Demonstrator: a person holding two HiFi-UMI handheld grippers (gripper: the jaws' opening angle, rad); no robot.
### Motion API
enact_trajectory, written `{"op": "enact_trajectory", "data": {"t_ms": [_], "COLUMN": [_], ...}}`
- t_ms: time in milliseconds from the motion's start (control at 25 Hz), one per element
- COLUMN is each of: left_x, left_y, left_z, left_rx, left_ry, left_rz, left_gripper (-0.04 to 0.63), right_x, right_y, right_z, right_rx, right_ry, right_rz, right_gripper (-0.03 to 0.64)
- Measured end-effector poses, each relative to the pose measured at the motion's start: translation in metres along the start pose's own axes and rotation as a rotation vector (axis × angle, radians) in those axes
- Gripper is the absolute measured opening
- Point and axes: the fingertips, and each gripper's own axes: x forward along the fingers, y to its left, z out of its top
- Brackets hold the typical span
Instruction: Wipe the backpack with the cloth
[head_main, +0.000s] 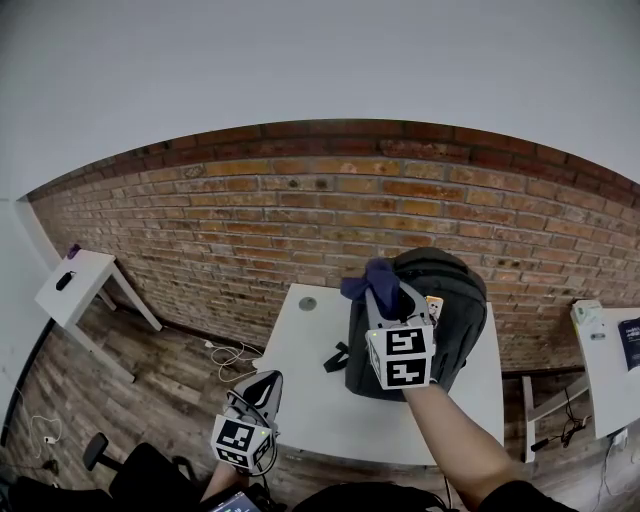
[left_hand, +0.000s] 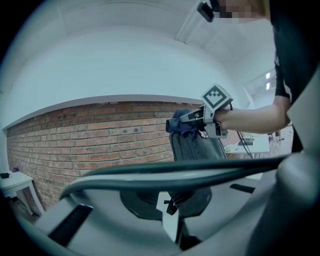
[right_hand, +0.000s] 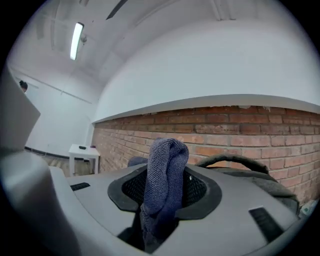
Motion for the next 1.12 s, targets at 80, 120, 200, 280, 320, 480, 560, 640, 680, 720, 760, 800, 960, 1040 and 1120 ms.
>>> {"op": "enact_trajectory", "data": {"t_ms": [80, 120, 200, 280, 320, 480, 560, 640, 680, 720, 760, 800, 960, 1040, 1120], "left_x": [-0.001, -0.001, -0.003, -0.004, -0.005, -0.007, -0.01, -0.012, -0.013, -0.013, -0.013, -0.013, -0.009, -0.007, -0.005], "left_y": [0.0, 0.0, 0.001, 0.003, 0.004, 0.006, 0.007, 0.009, 0.01, 0.01, 0.011, 0.011, 0.006, 0.002, -0.002], "left_z": [-0.001, -0.001, -0.001, -0.002, -0.002, -0.006, -0.008, -0.01, -0.012, -0.013, -0.014, -0.015, -0.015, -0.015, -0.014], "left_rx": [0.001, 0.002, 0.001, -0.003, -0.004, -0.008, -0.011, -0.016, -0.018, -0.02, -0.021, -0.022, -0.021, -0.019, -0.018], "left_ry": [0.004, 0.007, 0.009, 0.01, 0.01, 0.018, 0.02, 0.026, 0.029, 0.032, 0.035, 0.036, 0.039, 0.04, 0.042], "left_rz": [-0.001, 0.0, 0.006, 0.014, 0.017, 0.024, 0.029, 0.034, 0.035, 0.036, 0.036, 0.035, 0.023, 0.014, 0.004], "left_gripper": [-0.003, -0.003, -0.003, -0.003, -0.003, -0.003, -0.003, -0.003, -0.003, -0.003, -0.003, -0.003, -0.003, -0.003, -0.003], "right_x": [0.002, 0.003, 0.008, 0.012, 0.015, 0.024, 0.026, 0.026, 0.024, 0.022, 0.019, 0.015, -0.006, -0.018, -0.03], "right_y": [-0.003, -0.001, 0.011, 0.027, 0.036, 0.07, 0.081, 0.089, 0.093, 0.097, 0.101, 0.105, 0.118, 0.122, 0.125], "right_z": [0.005, 0.006, 0.004, -0.003, -0.008, -0.032, -0.047, -0.064, -0.075, -0.086, -0.098, -0.111, -0.166, -0.19, -0.211], "right_rx": [0.008, 0.005, -0.015, -0.022, -0.011, 0.012, -0.008, -0.024, -0.031, -0.037, -0.041, -0.041, -0.052, -0.078, -0.115], "right_ry": [-0.002, 0.003, 0.02, 0.045, 0.063, 0.143, 0.179, 0.212, 0.229, 0.248, 0.271, 0.296, 0.393, 0.422, 0.439], "right_rz": [-0.011, -0.006, 0.016, 0.049, 0.069, 0.13, 0.143, 0.155, 0.161, 0.167, 0.176, 0.184, 0.215, 0.229, 0.251], "right_gripper": [0.132, 0.132, 0.132, 0.132, 0.132, 0.132, 0.132, 0.132, 0.132, 0.132, 0.132, 0.132, 0.132, 0.132, 0.132]}}
